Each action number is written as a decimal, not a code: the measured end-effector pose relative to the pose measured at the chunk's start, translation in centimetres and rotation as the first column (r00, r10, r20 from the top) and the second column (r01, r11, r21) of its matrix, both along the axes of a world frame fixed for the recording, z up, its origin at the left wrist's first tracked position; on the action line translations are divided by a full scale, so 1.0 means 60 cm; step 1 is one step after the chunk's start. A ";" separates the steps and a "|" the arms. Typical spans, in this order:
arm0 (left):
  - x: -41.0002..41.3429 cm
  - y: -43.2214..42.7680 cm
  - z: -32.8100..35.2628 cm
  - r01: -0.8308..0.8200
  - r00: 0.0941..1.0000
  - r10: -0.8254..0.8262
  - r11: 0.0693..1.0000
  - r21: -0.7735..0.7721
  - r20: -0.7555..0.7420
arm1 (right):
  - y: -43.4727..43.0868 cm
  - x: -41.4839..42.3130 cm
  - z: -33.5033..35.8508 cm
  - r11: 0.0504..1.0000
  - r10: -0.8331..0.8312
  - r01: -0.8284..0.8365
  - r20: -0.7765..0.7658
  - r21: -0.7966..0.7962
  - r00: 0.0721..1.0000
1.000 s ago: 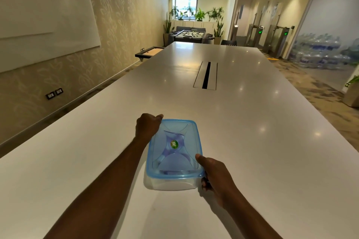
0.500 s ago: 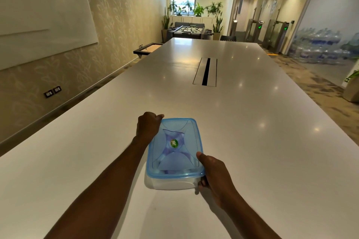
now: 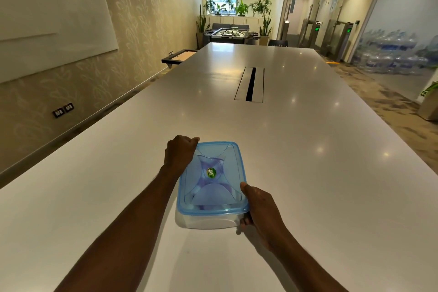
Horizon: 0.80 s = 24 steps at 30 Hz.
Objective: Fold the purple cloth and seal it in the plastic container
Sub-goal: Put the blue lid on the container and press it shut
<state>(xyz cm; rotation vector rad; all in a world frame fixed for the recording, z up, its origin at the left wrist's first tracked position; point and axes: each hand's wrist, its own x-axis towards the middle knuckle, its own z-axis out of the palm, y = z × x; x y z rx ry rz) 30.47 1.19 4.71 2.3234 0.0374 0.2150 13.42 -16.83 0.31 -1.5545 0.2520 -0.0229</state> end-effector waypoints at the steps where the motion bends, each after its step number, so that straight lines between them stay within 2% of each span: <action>1: 0.001 0.001 0.000 0.008 1.000 -0.008 1.000 0.003 0.002 | -0.004 0.001 0.003 1.000 0.025 -0.025 -0.031 -0.011 0.999; 3: -0.001 0.000 0.001 0.019 1.000 -0.019 1.000 0.010 0.012 | -0.019 0.011 0.017 0.992 0.083 -0.094 -0.135 -0.079 0.987; 5: -0.001 -0.001 0.001 0.020 0.999 -0.020 1.000 0.005 0.027 | -0.036 0.034 0.039 0.961 0.048 -0.105 -0.218 -0.256 0.975; 8: -0.005 -0.002 0.003 0.015 0.999 -0.015 1.000 0.004 0.036 | -0.042 0.090 0.068 0.909 -0.097 0.050 -0.092 -0.414 0.991; 10: -0.006 -0.004 0.004 0.011 0.999 -0.012 1.000 0.010 0.034 | -0.028 0.134 0.079 0.909 -0.115 0.094 -0.028 -0.405 0.993; 13: -0.006 -0.004 0.004 0.010 0.999 -0.011 1.000 0.026 0.042 | -0.006 0.193 0.079 0.903 -0.102 0.079 -0.031 -0.422 0.994; 15: -0.007 -0.004 0.005 0.008 0.999 -0.010 0.999 0.042 0.047 | -0.002 0.223 0.072 0.929 -0.107 0.074 -0.073 -0.361 0.992; 17: -0.006 -0.004 0.005 0.014 0.999 -0.016 0.999 0.050 0.052 | -0.006 0.239 0.067 0.948 -0.120 0.082 -0.106 -0.307 0.987; 24: -0.004 -0.004 0.001 0.003 0.998 -0.006 0.999 0.053 0.064 | -0.011 0.248 0.059 0.936 -0.139 0.110 -0.064 -0.334 0.988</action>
